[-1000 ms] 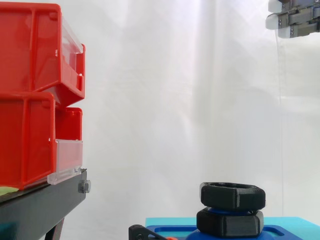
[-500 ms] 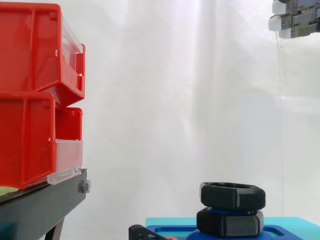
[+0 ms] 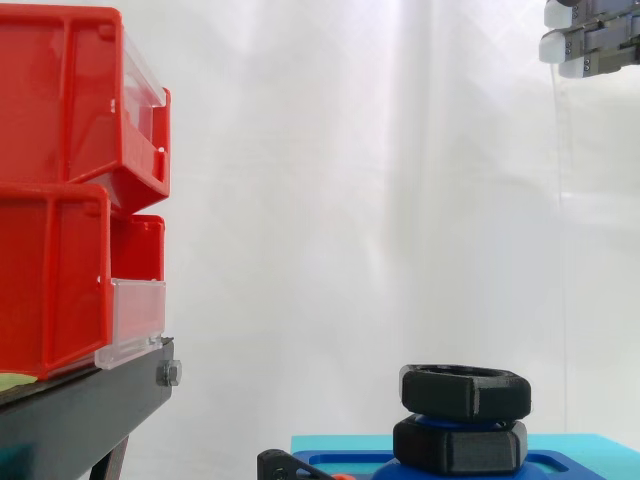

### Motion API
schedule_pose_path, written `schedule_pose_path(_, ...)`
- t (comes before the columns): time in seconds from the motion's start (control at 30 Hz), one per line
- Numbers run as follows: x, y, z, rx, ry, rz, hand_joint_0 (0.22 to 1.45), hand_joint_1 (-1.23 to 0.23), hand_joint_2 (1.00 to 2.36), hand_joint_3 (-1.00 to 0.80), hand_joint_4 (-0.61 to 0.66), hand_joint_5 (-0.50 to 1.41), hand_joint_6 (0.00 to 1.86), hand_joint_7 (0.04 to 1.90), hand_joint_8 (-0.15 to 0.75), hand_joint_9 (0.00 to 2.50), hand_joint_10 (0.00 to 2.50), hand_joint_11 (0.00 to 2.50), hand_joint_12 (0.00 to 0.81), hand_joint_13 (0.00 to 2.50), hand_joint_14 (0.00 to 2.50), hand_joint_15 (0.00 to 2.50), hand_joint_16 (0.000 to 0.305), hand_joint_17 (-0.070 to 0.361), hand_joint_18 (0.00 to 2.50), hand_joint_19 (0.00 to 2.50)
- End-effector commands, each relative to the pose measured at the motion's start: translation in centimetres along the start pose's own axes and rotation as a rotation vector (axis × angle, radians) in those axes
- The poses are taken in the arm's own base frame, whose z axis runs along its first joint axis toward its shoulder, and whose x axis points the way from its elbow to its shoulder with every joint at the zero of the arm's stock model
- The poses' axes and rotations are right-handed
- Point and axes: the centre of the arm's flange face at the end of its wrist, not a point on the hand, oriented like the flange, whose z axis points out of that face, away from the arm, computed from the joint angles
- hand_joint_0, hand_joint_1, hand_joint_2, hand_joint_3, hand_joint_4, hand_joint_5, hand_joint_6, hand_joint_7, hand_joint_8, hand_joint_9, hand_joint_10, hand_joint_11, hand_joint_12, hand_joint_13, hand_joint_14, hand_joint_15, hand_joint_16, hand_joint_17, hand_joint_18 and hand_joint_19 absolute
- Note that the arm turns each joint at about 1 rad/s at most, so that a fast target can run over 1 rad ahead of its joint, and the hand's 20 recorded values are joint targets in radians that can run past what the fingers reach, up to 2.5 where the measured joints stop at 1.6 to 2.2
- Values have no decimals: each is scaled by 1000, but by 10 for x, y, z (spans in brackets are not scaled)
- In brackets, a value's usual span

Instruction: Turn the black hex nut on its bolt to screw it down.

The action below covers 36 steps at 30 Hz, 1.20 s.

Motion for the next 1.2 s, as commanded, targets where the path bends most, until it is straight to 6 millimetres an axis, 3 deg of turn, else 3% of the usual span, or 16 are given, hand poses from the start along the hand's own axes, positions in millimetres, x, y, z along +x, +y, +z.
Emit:
schedule_pose_path(0.0, 0, 0, 0, 1, 1, 0, 419, -477, 1000, -500, 133, -229, 501, 565, 230, 358, 0, 0, 347, 280, 0, 0, 63, 141, 157, 108)
schedule_pose_path(0.6, 5, 2, 2, 2, 8, 5, 427, -473, 1000, -500, 146, -220, 501, 574, 234, 396, 0, 0, 344, 298, 0, 0, 62, 140, 189, 138)
schedule_pose_path(0.87, 31, -11, 31, -7, 2, -11, 428, -473, 1000, -500, 148, -218, 501, 576, 234, 401, 0, 0, 345, 304, 0, 0, 61, 138, 192, 137)
schedule_pose_path(0.93, 42, -14, 57, -26, 7, -48, 429, -474, 1000, -500, 151, -216, 501, 572, 235, 405, 0, 0, 345, 305, 0, 0, 61, 138, 193, 136)
schedule_pose_path(1.17, 61, -23, 86, -5, 62, -130, 435, -480, 1000, -500, 159, -208, 501, 589, 234, 418, 0, 0, 345, 311, 0, 0, 61, 136, 204, 156)
